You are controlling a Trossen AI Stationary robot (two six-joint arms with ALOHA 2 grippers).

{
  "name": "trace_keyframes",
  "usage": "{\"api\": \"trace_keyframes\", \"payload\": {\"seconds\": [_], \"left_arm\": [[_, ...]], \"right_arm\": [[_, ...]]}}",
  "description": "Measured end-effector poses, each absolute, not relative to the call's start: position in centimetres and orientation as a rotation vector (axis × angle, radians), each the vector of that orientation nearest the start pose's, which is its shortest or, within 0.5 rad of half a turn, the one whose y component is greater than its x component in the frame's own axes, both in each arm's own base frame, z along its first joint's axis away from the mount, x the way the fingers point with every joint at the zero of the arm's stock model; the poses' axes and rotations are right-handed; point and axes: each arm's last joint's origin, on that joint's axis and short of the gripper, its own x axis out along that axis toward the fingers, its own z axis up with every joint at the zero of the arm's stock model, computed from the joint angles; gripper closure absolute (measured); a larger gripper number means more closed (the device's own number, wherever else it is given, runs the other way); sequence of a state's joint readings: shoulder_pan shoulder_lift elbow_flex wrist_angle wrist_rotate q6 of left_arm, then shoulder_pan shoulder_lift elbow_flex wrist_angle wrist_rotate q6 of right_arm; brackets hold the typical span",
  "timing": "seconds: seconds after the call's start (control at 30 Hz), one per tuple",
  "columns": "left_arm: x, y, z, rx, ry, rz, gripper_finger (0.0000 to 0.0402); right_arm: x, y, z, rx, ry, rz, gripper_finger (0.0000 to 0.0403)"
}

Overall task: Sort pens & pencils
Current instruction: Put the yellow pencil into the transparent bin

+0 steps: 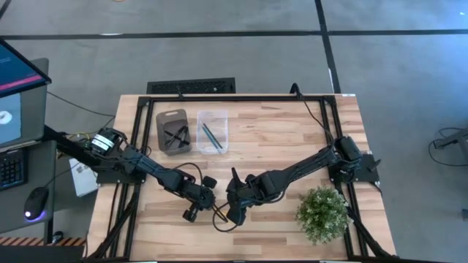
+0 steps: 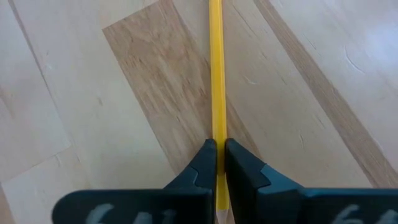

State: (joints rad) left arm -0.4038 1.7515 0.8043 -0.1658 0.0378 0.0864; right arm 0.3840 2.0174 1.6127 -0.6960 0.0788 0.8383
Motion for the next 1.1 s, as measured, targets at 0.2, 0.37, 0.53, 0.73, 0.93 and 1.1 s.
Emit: {"api": "trace_keyframes", "payload": {"seconds": [0.2,0.37,0.53,0.73,0.93,1.1], "left_arm": [[27.7,-12.0,11.3,0.280,1.086,-0.443,0.0398],[27.7,-12.0,11.3,0.280,1.086,-0.443,0.0396],[27.7,-12.0,11.3,0.280,1.087,-0.443,0.0396],[27.7,-12.0,11.3,0.291,1.086,-0.450,0.0396],[27.5,-11.8,12.3,0.317,1.054,-0.475,0.0396],[26.7,-11.3,13.0,0.358,1.091,-0.490,0.0393]], "right_arm": [[39.6,15.8,21.4,0.497,1.103,-0.189,0.0159],[39.6,15.8,21.4,0.526,1.101,-0.207,0.0159],[39.6,15.8,21.4,0.527,1.101,-0.208,0.0159],[39.6,15.8,21.4,0.523,1.102,-0.206,0.0159],[39.6,15.8,21.4,0.522,1.102,-0.205,0.0159],[39.6,15.8,21.4,0.521,1.102,-0.205,0.0159]]}}
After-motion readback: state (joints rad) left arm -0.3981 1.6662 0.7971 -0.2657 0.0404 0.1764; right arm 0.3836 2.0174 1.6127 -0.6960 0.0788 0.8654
